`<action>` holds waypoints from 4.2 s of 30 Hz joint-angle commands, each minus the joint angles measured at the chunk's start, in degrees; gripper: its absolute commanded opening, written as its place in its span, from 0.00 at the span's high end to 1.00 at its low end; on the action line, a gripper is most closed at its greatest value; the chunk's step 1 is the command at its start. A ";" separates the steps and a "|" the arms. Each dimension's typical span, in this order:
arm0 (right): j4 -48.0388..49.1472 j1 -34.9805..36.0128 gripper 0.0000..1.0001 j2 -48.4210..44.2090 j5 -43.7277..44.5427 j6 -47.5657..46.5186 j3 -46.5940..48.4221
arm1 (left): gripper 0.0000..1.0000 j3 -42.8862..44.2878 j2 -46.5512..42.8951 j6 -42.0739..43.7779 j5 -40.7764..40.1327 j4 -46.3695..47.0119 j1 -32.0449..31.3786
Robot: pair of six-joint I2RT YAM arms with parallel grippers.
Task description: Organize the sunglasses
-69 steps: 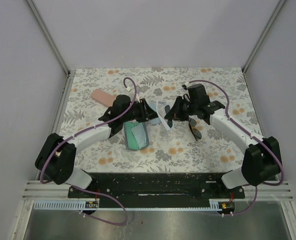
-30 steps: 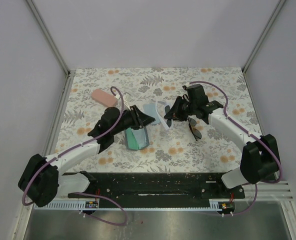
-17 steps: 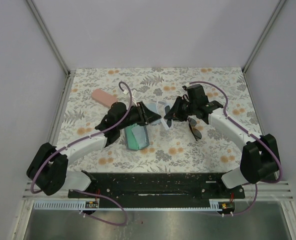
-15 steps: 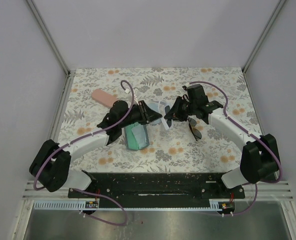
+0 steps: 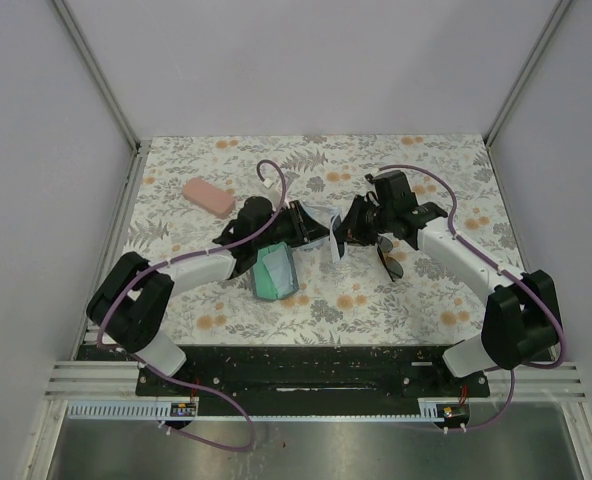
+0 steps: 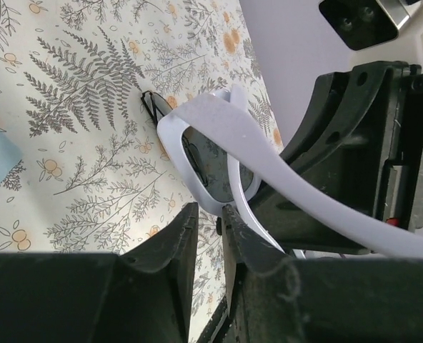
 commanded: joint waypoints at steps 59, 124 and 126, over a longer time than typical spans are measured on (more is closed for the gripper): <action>3.91 5.20 1.00 9.91 -3.64 -1.23 7.91 | 0.80 -5.15 -19.90 8.88 3.81 -10.37 5.26; 4.88 19.35 0.57 21.42 19.13 -5.98 9.48 | 0.66 -16.74 -15.79 4.51 3.27 -18.41 22.05; 3.65 19.35 0.56 20.81 20.01 -6.68 9.75 | 0.66 -16.48 -16.05 4.68 3.18 -18.85 21.97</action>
